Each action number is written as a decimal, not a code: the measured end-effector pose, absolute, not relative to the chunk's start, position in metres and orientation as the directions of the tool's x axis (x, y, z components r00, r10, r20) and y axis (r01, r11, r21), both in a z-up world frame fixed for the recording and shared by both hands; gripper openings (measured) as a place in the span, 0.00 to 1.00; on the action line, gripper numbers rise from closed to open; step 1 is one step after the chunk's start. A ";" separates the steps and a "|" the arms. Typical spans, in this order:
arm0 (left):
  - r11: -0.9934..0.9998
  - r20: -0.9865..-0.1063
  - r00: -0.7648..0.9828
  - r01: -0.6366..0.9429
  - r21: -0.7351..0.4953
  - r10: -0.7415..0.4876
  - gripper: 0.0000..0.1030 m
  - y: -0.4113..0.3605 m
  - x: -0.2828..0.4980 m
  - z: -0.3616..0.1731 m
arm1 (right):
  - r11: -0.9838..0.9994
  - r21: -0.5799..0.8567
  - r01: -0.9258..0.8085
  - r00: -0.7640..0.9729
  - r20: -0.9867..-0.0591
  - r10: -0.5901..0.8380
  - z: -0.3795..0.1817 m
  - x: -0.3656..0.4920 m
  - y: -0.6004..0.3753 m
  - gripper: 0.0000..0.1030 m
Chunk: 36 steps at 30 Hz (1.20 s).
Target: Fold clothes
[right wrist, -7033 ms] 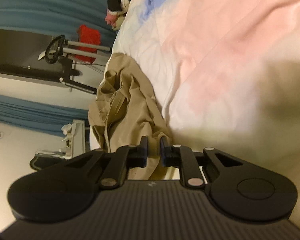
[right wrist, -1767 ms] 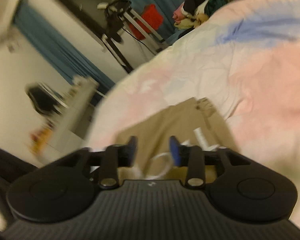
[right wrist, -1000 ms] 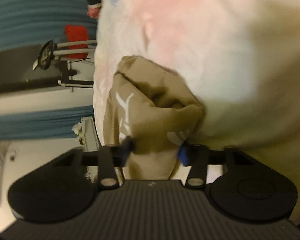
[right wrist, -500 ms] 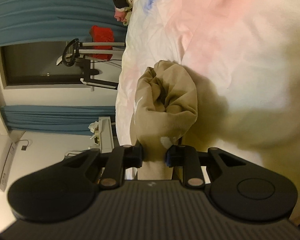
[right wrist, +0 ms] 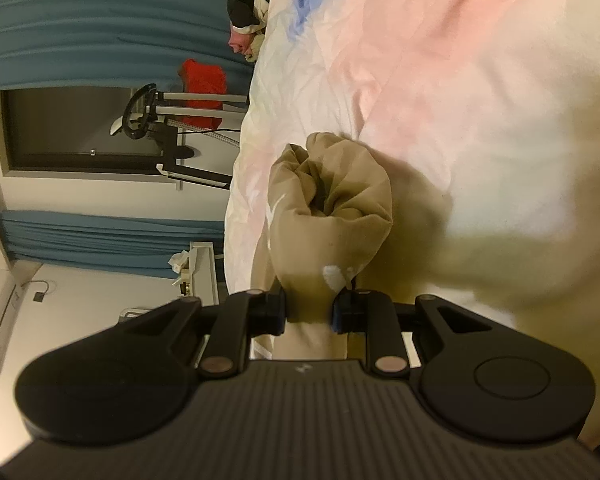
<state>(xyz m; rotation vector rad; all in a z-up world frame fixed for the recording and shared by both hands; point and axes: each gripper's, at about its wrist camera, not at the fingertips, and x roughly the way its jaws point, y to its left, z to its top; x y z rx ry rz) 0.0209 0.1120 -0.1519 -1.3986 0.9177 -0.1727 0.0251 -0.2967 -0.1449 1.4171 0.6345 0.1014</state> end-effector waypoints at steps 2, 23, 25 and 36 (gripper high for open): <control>0.248 -0.441 0.649 -0.372 -0.895 -0.620 0.30 0.101 0.025 -0.133 | 0.163 0.938 0.307 0.830 -0.347 0.436 -0.142 0.019 -0.297 0.23; 0.492 -0.420 0.538 -0.011 -0.870 -0.731 0.15 -0.150 0.229 0.048 | 0.180 0.947 0.266 0.950 -0.290 0.120 0.006 0.100 -0.477 0.23; 0.510 -0.422 0.527 0.027 -0.860 -0.738 0.15 -0.187 0.265 0.063 | 0.233 0.935 0.266 0.955 -0.288 0.065 0.020 0.134 -0.502 0.23; 0.625 -0.494 0.451 0.206 -0.753 -0.744 0.15 -0.279 0.361 0.007 | 0.500 0.833 0.238 0.971 -0.194 -0.138 -0.007 0.245 -0.580 0.23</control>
